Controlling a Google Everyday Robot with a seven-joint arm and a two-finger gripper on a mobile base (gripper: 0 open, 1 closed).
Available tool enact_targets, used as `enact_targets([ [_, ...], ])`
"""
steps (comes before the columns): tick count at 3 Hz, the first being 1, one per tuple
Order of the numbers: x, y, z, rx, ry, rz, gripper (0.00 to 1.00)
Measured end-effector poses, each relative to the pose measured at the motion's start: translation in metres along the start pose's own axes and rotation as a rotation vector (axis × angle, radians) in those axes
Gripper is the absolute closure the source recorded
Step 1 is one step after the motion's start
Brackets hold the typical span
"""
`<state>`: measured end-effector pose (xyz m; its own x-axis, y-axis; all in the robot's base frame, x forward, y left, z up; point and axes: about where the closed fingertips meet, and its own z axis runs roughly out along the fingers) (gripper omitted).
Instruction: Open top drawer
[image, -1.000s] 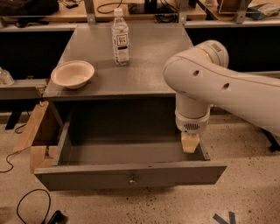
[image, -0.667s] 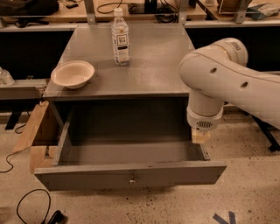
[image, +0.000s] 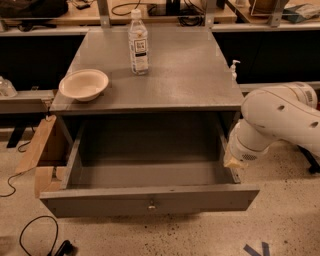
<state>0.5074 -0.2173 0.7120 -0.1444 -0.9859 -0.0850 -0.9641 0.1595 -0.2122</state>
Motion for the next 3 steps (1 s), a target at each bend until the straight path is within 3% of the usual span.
enact_targets([
  [1,-0.0029,-0.0163,0.0221,0.057,-0.074,-0.019,1.00],
  [2,0.0002,-0.0167,0.0233,0.092,-0.086,-0.015,1.00],
  [3,0.0005,-0.0167,0.0231,0.095,-0.087,-0.014,1.00],
])
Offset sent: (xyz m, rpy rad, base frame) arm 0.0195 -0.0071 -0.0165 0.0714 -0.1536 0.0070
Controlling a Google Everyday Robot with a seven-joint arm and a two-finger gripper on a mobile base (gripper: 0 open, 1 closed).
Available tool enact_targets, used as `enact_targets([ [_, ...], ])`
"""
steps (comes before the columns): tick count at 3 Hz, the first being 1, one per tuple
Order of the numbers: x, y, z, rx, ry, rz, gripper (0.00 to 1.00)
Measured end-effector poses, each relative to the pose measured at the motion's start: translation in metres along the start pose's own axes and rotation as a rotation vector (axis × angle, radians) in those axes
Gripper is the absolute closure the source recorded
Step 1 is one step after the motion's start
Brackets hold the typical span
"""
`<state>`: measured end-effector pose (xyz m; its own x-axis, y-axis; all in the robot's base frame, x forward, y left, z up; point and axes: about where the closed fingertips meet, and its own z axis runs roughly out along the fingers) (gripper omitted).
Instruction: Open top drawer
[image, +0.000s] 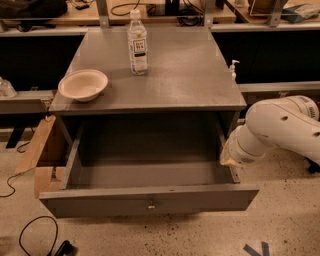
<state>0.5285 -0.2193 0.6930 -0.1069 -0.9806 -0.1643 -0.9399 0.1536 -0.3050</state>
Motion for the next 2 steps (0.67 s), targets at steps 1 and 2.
enact_targets([
  [1,-0.008,0.007,0.017,-0.025,-0.020,-0.014,1.00],
  [2,-0.020,0.018,0.046,-0.057,-0.057,-0.029,1.00],
])
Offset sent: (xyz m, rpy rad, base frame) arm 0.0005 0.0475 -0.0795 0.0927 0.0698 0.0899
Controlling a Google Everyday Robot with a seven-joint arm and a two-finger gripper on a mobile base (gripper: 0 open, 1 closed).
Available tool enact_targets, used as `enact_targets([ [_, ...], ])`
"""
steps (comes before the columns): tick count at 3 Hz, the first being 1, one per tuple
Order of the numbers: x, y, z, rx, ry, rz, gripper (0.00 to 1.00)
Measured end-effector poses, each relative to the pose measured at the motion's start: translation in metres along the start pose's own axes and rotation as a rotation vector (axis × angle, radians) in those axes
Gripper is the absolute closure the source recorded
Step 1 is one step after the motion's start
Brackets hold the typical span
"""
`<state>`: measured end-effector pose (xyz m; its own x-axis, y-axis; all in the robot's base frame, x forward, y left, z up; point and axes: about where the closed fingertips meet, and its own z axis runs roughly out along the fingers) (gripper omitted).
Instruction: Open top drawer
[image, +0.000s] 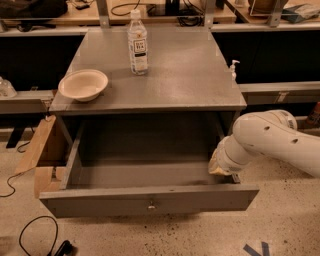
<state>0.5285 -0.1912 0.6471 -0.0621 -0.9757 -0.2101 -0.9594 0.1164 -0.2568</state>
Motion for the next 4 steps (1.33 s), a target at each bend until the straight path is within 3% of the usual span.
enact_targets([
  [1,-0.009,0.017,0.027,-0.044,-0.024,-0.005,1.00],
  [2,-0.014,0.041,0.028,-0.089,-0.033,0.013,1.00],
  [3,-0.014,0.045,0.025,-0.093,-0.028,0.017,1.00],
  [4,-0.016,0.086,-0.009,-0.140,0.022,0.062,1.00],
])
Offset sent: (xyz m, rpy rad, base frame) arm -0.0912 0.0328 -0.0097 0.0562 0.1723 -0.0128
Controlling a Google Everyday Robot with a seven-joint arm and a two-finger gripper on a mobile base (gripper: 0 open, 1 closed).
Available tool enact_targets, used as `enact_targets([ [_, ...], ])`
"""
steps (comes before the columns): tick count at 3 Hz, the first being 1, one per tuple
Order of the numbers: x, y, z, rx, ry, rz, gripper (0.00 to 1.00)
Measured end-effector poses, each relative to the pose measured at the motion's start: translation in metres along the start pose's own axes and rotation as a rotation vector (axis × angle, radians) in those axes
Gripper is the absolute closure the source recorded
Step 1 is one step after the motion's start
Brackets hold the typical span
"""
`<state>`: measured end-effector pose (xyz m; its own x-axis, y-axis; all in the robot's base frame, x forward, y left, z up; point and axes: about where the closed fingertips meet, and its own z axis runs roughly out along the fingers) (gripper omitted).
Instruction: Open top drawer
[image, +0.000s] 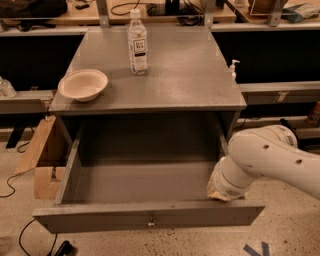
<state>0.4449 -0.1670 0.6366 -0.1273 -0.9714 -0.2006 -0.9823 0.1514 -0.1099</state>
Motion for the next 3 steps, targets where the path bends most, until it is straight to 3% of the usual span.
enact_targets([
  [1,-0.0001,0.0015,-0.0012,-0.001,0.002,0.001,0.97],
  [3,-0.0005,0.0020,-0.0025,0.001,0.004,-0.001,0.51],
])
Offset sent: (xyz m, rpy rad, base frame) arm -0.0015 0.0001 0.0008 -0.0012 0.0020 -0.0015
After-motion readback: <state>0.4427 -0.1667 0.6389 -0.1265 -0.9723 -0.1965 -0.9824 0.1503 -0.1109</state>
